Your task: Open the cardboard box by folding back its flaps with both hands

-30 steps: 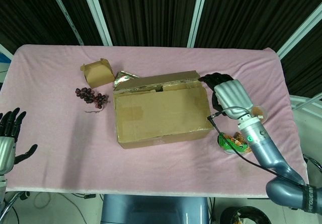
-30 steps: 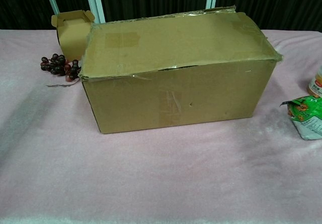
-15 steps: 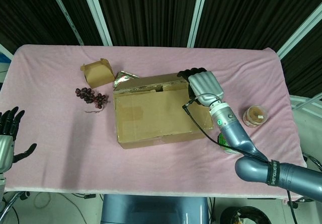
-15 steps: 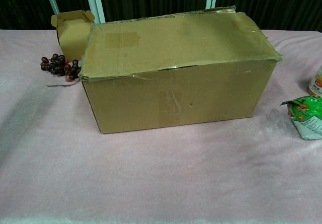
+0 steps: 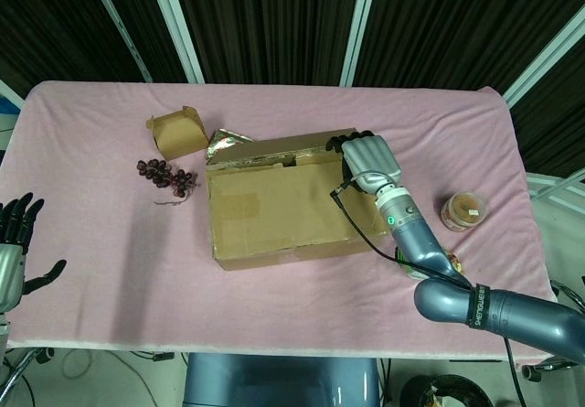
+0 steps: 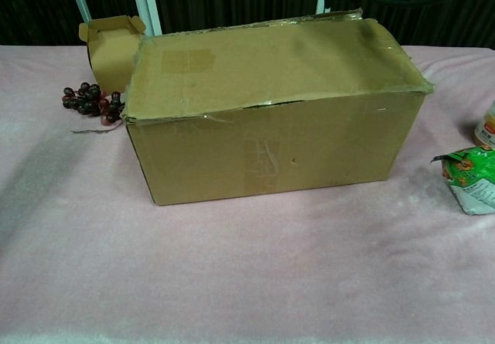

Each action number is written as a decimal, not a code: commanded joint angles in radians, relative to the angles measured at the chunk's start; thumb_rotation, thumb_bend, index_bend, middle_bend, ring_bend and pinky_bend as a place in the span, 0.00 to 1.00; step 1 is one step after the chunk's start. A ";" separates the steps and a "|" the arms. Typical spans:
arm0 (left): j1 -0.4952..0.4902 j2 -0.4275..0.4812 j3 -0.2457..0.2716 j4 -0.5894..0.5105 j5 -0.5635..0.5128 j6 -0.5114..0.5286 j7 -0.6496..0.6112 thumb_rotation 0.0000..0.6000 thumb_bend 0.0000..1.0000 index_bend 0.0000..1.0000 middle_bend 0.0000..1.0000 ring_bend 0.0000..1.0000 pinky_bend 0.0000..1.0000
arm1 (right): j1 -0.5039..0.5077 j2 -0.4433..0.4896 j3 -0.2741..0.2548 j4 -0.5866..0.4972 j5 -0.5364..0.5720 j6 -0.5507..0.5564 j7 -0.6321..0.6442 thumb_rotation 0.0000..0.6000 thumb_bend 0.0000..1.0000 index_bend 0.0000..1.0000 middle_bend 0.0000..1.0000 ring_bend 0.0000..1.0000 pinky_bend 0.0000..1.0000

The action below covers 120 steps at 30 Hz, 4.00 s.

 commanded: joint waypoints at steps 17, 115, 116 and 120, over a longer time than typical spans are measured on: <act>0.004 0.003 -0.012 -0.003 -0.003 -0.018 0.001 1.00 0.16 0.00 0.00 0.00 0.00 | 0.015 -0.025 -0.055 0.059 0.028 -0.016 0.026 1.00 1.00 0.39 0.44 0.34 0.28; 0.012 0.009 -0.028 -0.030 -0.003 -0.061 0.004 1.00 0.16 0.00 0.00 0.00 0.00 | 0.078 0.419 -0.040 -0.535 0.256 0.136 -0.106 1.00 1.00 0.55 0.65 0.45 0.28; 0.012 0.009 -0.028 -0.030 -0.002 -0.061 0.004 1.00 0.16 0.00 0.00 0.00 0.00 | 0.076 0.426 -0.041 -0.543 0.251 0.136 -0.104 1.00 1.00 0.55 0.65 0.45 0.28; 0.013 0.008 -0.027 -0.030 -0.001 -0.061 0.006 1.00 0.16 0.00 0.00 0.00 0.00 | 0.069 0.451 -0.042 -0.568 0.232 0.136 -0.097 1.00 1.00 0.55 0.65 0.45 0.28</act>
